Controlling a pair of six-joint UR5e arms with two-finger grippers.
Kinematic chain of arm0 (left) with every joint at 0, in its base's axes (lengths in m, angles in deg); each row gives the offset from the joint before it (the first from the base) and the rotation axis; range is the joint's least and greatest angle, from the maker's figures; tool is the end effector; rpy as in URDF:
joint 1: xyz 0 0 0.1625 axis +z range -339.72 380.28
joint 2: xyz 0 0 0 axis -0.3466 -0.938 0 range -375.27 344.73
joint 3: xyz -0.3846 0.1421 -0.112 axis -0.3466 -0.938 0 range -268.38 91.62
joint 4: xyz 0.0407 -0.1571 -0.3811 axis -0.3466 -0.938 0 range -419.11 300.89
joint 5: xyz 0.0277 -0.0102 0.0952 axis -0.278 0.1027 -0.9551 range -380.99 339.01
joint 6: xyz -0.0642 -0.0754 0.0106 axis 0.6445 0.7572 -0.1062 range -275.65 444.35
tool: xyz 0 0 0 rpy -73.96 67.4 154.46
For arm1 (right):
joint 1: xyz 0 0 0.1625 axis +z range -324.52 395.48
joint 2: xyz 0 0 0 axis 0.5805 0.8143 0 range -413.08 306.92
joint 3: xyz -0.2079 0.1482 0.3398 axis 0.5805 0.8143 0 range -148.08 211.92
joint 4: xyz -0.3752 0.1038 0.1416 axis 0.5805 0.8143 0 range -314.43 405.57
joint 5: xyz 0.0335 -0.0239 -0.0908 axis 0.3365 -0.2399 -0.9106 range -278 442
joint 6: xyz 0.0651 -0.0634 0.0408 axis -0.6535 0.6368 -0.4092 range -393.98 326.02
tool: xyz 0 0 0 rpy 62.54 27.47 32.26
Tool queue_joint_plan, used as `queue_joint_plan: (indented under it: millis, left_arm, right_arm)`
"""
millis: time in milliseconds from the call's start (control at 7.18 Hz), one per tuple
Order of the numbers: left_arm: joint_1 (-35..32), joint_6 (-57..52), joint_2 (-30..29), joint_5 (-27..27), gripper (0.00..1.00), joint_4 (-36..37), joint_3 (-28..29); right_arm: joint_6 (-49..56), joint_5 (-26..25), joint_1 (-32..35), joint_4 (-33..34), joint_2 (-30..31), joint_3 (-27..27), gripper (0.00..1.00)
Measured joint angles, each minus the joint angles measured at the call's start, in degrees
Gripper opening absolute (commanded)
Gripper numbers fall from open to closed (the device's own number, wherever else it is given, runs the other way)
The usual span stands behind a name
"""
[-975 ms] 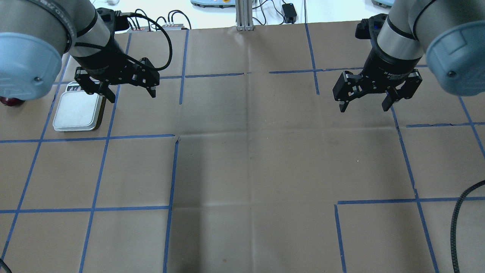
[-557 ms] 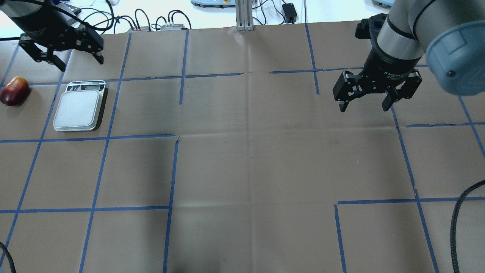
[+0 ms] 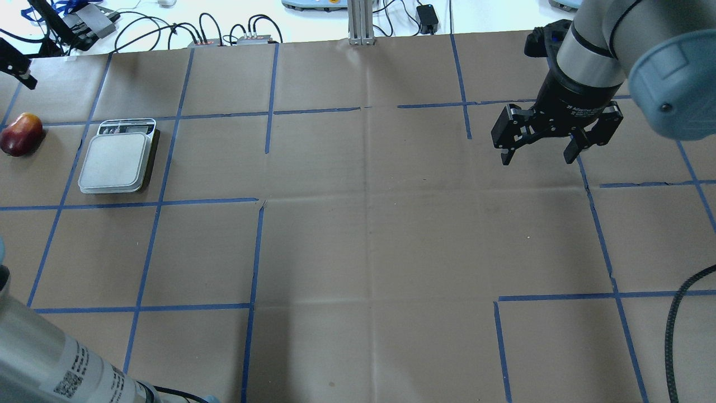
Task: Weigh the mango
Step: 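Move the left gripper outward past the scale toward the red-yellow mango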
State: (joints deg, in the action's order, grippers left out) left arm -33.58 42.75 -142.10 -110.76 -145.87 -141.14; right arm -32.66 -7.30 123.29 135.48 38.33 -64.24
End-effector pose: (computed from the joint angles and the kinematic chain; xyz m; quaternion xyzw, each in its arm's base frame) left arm 0.3360 -0.6867 0.4126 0.0477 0.9984 -0.0261 0.0184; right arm 0.1163 -0.4761 0.4473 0.0079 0.9991 0.0420 0.0074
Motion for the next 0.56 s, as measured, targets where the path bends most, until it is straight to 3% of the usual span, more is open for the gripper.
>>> queue_joint_plan:
  millis: [278,557]
  left_arm:
    - [3.80,-8.56,-14.17,0.20,1.00,-0.87,17.40]
    - [4.64,-11.91,-25.00,0.68,1.00,-2.35,29.81]
  right_arm:
    - [0.00,0.00,0.00,0.00,0.00,0.00,1.00]
    - [0.00,0.00,0.00,0.00,0.00,0.00,1.00]
